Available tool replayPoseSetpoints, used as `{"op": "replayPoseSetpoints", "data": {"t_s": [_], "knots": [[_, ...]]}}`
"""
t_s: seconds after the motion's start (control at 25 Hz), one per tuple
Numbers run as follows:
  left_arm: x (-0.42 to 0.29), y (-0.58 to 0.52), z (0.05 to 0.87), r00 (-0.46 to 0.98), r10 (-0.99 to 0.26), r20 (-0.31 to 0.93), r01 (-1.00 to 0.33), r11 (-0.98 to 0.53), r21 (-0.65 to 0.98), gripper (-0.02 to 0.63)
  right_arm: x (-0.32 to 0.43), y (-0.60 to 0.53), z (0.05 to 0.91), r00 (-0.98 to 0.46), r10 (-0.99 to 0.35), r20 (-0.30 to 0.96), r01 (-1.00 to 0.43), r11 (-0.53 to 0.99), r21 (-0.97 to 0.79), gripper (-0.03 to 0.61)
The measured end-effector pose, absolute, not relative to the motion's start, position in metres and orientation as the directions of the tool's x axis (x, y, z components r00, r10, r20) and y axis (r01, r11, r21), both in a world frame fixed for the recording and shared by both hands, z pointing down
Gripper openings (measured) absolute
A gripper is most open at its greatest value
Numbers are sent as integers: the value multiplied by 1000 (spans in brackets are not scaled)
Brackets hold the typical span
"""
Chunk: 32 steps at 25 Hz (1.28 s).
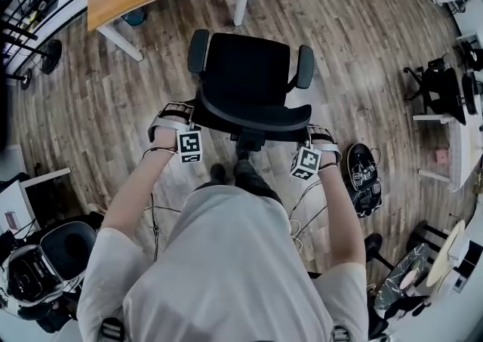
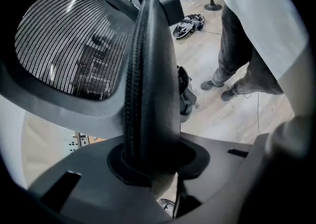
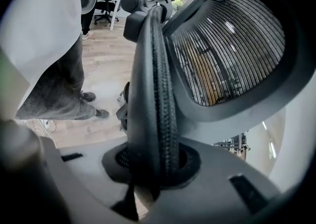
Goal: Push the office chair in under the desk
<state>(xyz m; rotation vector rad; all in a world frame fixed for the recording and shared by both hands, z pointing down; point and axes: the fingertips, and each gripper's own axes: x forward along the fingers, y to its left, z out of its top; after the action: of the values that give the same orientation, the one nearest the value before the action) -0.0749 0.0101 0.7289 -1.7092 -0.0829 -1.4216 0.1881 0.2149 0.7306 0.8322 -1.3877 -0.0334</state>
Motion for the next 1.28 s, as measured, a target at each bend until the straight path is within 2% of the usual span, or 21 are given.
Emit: {"op": "replayPoseSetpoints", "data": {"t_s": [0.64,1.28], "knots": [[-66,-45,723,267,-540,798,394,-694,-602,75,228,109,727,135,-531,836,-307,780,545,71],[-77,-138,721,183,-597,781,266,-734,-624,80,234,-24,726,49,-552,832,-196,811,550,71]]}}
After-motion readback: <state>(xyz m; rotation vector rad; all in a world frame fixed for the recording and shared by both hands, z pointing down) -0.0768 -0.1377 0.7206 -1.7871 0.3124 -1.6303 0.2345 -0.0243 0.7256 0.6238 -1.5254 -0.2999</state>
